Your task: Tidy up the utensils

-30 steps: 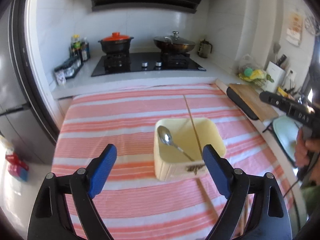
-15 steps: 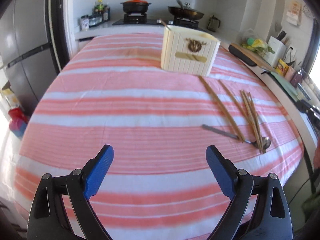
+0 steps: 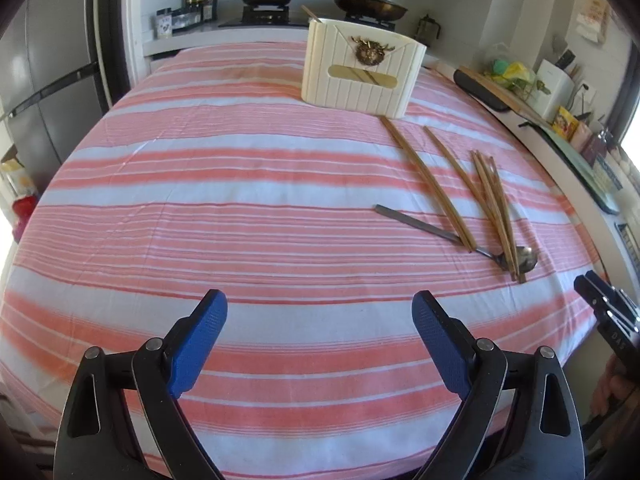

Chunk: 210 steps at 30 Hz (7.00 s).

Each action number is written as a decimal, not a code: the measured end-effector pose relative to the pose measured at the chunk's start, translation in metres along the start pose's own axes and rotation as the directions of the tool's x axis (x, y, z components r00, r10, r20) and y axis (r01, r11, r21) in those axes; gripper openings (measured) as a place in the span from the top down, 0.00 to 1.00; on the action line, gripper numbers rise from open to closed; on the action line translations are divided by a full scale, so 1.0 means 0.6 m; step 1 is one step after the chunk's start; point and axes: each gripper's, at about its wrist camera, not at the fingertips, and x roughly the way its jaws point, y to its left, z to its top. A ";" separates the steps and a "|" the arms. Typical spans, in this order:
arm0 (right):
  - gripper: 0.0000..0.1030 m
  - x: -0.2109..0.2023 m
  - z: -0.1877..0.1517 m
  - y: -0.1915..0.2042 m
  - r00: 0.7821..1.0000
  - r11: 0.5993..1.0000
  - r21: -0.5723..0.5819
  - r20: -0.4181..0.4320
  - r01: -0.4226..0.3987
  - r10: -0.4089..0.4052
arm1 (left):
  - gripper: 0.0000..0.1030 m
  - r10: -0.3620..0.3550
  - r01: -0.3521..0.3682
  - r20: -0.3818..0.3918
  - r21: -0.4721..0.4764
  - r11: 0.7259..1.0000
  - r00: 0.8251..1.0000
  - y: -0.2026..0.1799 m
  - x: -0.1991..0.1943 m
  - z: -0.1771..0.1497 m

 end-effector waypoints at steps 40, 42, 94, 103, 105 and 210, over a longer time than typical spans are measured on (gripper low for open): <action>0.54 -0.019 -0.014 -0.023 0.999 0.995 0.091 0.011 -0.037 0.036 | 0.04 0.129 -0.108 -0.114 0.176 0.978 0.985 -0.155 0.189 0.157; 0.54 -0.015 -0.015 -0.023 0.999 0.995 0.093 0.003 -0.042 0.042 | 0.04 0.137 -0.115 -0.114 0.182 0.977 0.984 -0.157 0.194 0.163; 0.87 0.215 0.158 0.075 0.945 0.981 0.003 -0.267 -0.196 0.189 | 0.90 0.233 -0.236 -0.071 -0.041 0.971 0.970 0.078 0.100 0.087; 0.94 0.218 0.147 -0.055 0.947 0.995 0.047 -0.307 -0.087 0.097 | 0.90 0.223 -0.227 -0.059 -0.058 0.972 0.973 0.083 0.095 0.084; 0.94 0.210 0.140 -0.069 0.951 0.996 0.038 -0.296 -0.080 0.088 | 0.90 0.221 -0.224 -0.062 -0.056 0.973 0.973 0.084 0.095 0.084; 0.94 -0.037 0.488 0.103 0.923 0.935 -0.193 0.192 -0.298 0.333 | 0.97 -0.215 0.183 0.356 0.120 0.976 0.910 0.063 -0.231 0.400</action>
